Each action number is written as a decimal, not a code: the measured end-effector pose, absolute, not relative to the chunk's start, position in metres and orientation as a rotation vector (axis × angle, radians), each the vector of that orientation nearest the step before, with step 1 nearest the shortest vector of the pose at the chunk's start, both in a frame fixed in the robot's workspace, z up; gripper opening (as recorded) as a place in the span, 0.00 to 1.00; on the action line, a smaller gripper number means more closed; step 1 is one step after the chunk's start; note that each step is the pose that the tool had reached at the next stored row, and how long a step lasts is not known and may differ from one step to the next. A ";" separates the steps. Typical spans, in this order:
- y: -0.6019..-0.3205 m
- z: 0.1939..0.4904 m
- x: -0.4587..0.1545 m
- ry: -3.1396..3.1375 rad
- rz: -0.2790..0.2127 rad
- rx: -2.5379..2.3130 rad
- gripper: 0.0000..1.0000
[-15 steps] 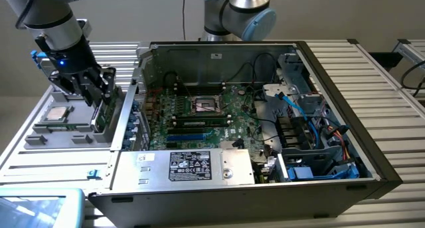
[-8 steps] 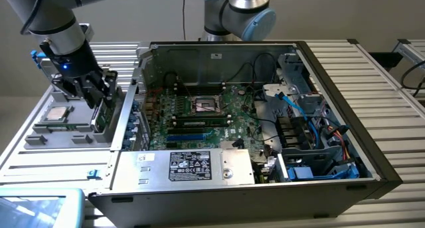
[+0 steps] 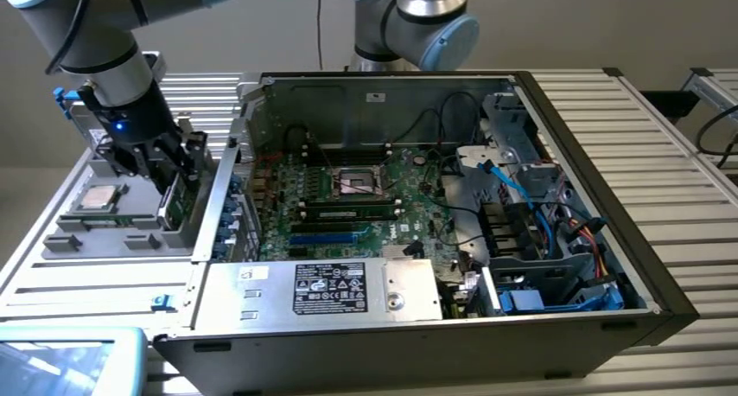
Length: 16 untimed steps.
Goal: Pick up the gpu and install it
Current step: 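Pick up the gpu and move the gpu toward the slot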
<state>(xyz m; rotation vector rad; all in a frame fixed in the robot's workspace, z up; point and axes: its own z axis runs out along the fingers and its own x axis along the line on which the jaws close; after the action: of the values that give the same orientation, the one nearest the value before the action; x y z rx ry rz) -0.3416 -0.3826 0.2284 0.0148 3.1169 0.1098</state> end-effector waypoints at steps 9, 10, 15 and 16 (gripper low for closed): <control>-0.378 0.223 -0.342 3.117 0.110 0.015 0.49; -0.378 0.222 -0.342 3.117 0.110 0.015 0.49; -0.378 0.221 -0.342 3.117 0.110 0.015 0.47; -0.378 0.221 -0.342 3.117 0.110 0.015 0.41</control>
<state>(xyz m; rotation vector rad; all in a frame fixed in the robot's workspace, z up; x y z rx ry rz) -0.3415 -0.3780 0.2213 0.0148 3.1169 0.1098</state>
